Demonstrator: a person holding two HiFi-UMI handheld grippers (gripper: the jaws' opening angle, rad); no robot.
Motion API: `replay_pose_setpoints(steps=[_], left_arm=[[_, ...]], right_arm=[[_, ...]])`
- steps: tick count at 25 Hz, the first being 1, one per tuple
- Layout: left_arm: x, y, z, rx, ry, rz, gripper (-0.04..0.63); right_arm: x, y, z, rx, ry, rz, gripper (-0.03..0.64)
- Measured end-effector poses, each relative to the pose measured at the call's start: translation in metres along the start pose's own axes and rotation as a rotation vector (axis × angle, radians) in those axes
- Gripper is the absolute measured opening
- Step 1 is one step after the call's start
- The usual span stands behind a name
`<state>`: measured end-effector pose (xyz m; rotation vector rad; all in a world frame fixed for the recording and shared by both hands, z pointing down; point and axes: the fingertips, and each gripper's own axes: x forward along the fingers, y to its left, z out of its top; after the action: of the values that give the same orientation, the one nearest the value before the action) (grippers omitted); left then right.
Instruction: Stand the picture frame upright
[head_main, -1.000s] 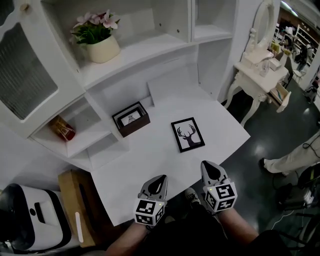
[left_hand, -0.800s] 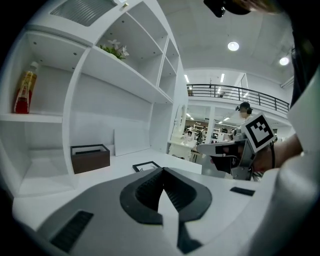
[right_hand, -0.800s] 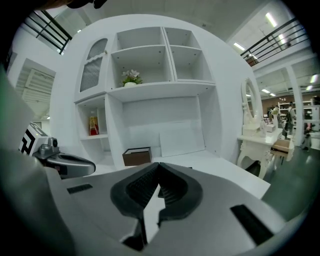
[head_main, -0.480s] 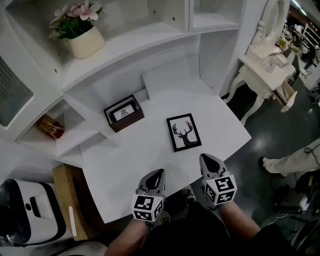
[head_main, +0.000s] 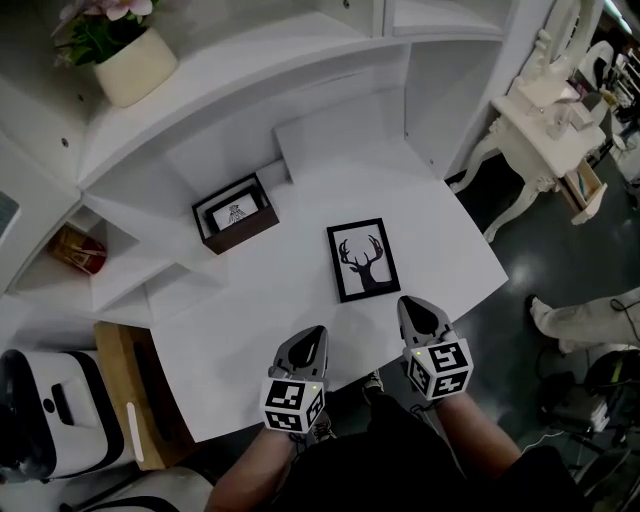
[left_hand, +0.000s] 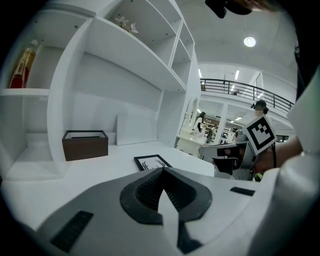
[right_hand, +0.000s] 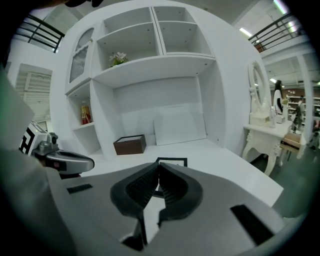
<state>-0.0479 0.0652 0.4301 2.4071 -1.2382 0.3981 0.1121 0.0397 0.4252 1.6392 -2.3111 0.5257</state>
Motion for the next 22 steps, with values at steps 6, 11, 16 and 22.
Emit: replay_pose_setpoints(steps=[6, 11, 16, 22], left_arm=[[0.03, 0.005, -0.004, -0.015, 0.028, 0.021, 0.005], [0.052, 0.01, -0.012, -0.029, 0.061, 0.043, 0.005], [0.071, 0.017, -0.02, -0.049, 0.093, 0.068, 0.005], [0.091, 0.026, -0.027, -0.081, 0.12, 0.101, 0.005]], right_arm=[[0.026, -0.019, -0.008, 0.008, 0.041, 0.026, 0.003], [0.048, -0.034, -0.019, 0.009, 0.078, 0.046, 0.003], [0.071, -0.048, -0.032, 0.01, 0.129, 0.056, 0.005], [0.098, -0.058, -0.046, 0.013, 0.197, 0.093, 0.005]])
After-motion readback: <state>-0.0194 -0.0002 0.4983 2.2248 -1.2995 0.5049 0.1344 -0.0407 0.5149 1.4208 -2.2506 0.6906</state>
